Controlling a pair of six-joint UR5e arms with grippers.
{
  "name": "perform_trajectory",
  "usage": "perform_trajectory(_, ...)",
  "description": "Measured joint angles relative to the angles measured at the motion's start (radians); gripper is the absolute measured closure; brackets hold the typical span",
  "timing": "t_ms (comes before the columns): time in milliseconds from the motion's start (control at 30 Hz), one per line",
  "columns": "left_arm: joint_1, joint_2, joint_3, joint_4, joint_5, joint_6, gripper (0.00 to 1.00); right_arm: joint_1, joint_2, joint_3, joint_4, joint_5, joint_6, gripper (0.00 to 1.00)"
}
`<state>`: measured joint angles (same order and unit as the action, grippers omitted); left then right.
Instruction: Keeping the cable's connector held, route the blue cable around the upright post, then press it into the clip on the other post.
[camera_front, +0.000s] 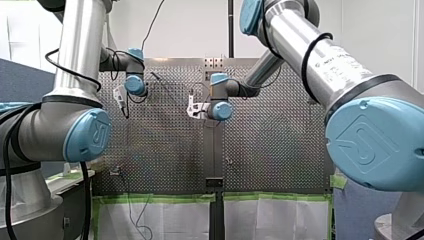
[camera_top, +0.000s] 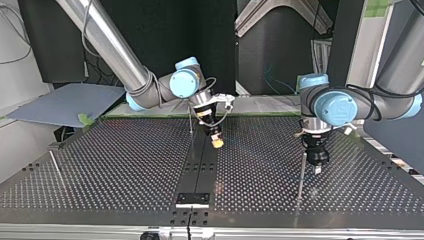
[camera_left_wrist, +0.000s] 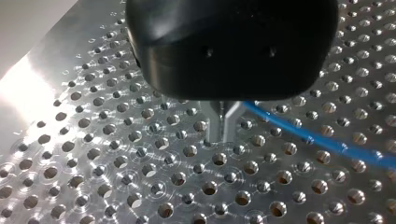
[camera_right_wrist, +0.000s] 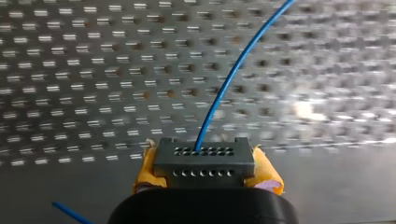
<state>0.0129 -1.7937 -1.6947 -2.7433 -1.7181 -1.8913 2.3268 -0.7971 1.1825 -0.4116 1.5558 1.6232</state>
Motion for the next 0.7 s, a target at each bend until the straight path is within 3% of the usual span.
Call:
perform_trajectory(33, -0.001, 0.0, 0.0, -0.002, 0.002, 0.0, 0.5, 0.0, 0.007, 0.002, 0.001, 0.001, 0.0, 1.0)
perform_trajectory(100, -0.002, 0.0, 0.0, -0.007, 0.003, -0.004, 0.47, 0.001, 0.02, 0.008, 0.002, 0.002, -0.001, 1.0)
perform_trajectory(167, -0.002, 0.0, 0.0, -0.012, 0.005, -0.006, 0.26, 0.001, 0.029, 0.017, 0.0, 0.005, -0.002, 1.0)
perform_trajectory(200, -0.003, 0.0, 0.0, -0.014, 0.008, -0.008, 0.26, 0.001, 0.032, 0.02, 0.0, 0.006, -0.002, 1.0)
perform_trajectory(267, -0.004, 0.0, 0.0, -0.015, 0.018, -0.012, 0.11, 0.002, 0.038, 0.025, -0.001, 0.008, -0.003, 1.0)
perform_trajectory(333, -0.006, -0.001, 0.0, -0.015, 0.034, -0.024, 0.07, 0.002, 0.045, 0.027, -0.002, 0.008, -0.003, 1.0)
perform_trajectory(700, -0.008, -0.027, 0.0, -0.016, 0.085, -0.102, 0.1, 0.01, 0.122, 0.029, -0.003, 0.019, -0.009, 1.0)
